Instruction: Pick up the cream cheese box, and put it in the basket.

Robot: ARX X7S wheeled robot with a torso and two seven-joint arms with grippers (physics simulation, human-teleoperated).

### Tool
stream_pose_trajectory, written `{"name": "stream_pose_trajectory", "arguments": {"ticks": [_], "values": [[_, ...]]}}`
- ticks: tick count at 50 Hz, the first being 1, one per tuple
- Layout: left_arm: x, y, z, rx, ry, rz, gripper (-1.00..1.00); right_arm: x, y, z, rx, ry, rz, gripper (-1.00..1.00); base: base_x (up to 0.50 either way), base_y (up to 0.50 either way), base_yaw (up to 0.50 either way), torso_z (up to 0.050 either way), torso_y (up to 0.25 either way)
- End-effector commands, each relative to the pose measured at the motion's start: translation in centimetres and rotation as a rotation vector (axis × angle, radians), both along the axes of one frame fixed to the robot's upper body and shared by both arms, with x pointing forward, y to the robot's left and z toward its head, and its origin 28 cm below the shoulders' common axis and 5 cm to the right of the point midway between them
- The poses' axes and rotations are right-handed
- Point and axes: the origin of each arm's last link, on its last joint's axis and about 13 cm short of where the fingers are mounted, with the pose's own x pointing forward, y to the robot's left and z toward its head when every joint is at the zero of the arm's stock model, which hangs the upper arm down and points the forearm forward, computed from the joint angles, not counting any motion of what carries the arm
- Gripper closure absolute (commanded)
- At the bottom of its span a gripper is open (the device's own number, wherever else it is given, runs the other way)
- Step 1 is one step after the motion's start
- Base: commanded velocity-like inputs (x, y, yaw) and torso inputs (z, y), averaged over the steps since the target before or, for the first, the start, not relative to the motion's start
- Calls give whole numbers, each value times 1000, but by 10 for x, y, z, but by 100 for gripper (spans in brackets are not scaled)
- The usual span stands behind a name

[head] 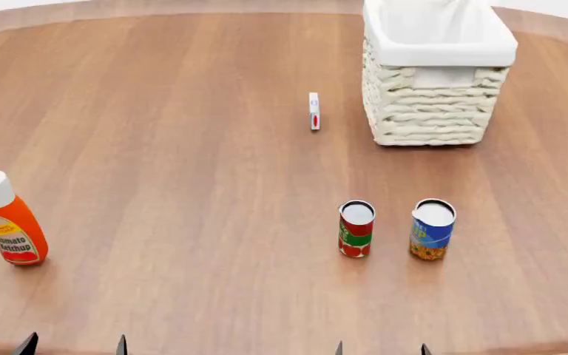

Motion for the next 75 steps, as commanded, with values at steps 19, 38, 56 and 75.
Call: {"name": "stream_pose_trajectory", "arguments": {"ticks": [19,38,56,75], "values": [[0,0,0,2,-2,1,-100,-1,1,0,8,-4,14,-100,0,0,0,0,0],[1,-1,-2,42,5,6,-100,-1,1,-1,-4,-8,17,-100,0,0,0,0,0],[8,-7,-6,87,-14,45,-100,-18,-11,39,89,-260,-56,-100,0,0,0,0,0],[8,-6,-7,87,-12,46,-100,-16,-12,38,69,-256,-57,-100,134,-42,0,0,0]]}}
